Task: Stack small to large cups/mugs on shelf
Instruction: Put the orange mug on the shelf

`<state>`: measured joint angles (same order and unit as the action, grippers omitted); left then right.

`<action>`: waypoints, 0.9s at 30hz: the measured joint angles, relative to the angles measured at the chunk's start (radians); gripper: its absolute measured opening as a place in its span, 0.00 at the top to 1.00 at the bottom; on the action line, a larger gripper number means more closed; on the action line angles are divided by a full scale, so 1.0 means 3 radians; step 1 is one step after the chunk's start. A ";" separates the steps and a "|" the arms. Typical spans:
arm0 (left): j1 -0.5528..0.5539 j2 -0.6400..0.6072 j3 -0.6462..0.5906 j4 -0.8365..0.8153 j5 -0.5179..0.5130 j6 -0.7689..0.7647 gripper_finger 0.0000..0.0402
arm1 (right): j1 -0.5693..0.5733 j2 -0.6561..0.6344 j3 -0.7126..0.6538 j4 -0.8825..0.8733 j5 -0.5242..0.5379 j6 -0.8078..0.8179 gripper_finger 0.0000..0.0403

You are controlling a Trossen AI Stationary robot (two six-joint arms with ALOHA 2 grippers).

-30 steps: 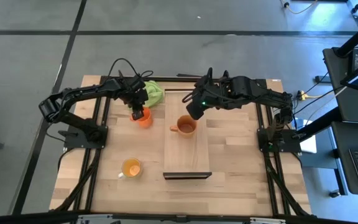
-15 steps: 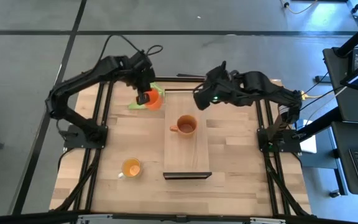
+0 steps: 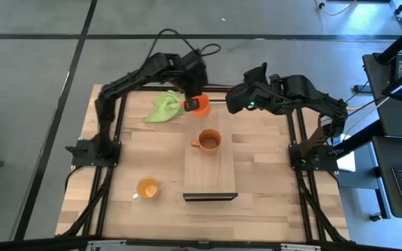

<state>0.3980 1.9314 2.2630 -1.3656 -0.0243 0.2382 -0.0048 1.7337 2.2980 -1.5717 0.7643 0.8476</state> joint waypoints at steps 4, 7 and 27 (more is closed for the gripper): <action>0.0062 0.0300 0.0229 -0.0019 0.0057 -0.0072 0.99 | 0.0000 -0.0054 -0.0090 0.0003 0.0037 0.0044 0.67; 0.0085 0.0468 0.0313 -0.0014 0.0121 -0.0091 0.99 | 0.0000 -0.0070 -0.0129 0.0005 0.0021 0.0055 0.68; -0.0091 0.0681 0.0308 0.0088 0.0275 -0.0174 0.99 | -0.0054 -0.0098 -0.0137 0.0003 -0.0015 0.0097 0.68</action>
<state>0.3707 2.1357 2.3554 -1.3392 0.0582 0.1860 -0.0211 1.7042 2.2570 -1.5708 0.7598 0.8766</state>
